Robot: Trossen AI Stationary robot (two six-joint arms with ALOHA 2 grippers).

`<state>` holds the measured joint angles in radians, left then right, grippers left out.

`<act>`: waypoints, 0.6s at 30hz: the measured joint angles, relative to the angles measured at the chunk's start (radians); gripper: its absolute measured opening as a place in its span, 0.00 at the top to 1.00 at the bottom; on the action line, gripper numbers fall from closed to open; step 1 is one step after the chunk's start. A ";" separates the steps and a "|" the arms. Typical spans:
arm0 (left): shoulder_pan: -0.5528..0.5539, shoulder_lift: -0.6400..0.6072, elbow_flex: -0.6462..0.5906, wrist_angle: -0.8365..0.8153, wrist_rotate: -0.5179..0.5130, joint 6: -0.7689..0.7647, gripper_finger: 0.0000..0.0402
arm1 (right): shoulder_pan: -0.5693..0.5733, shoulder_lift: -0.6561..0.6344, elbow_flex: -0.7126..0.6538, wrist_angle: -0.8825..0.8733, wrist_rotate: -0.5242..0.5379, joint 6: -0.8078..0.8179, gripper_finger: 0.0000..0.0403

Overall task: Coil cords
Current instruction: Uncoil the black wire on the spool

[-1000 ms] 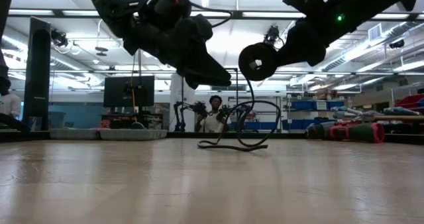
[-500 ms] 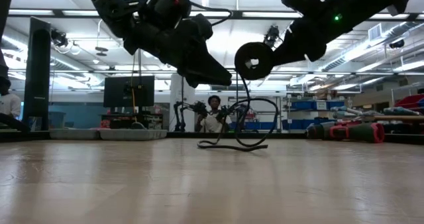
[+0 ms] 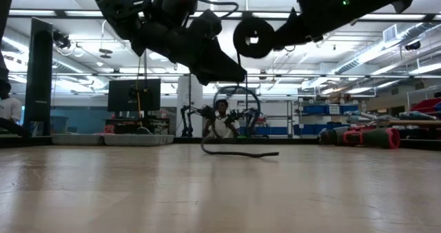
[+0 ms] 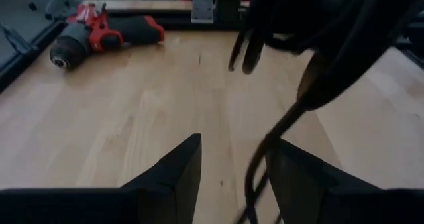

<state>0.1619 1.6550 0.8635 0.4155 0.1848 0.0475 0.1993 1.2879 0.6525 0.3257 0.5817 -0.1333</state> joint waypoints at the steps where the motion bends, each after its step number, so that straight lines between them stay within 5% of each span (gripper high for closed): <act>1: 0.000 0.000 0.000 0.008 0.001 -0.002 0.58 | 0.000 0.000 0.000 0.008 0.001 -0.006 0.97; 7: 0.000 0.000 0.000 -0.012 0.011 -0.006 0.60 | 0.000 0.000 0.000 -0.013 0.025 -0.028 0.97; 18: 0.000 0.000 0.000 -0.042 0.011 -0.026 0.77 | 0.001 -0.004 0.000 -0.020 0.042 -0.040 0.97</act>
<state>0.1616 1.6550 0.8635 0.3731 0.1955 0.0214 0.2001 1.2842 0.6525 0.3058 0.6239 -0.1734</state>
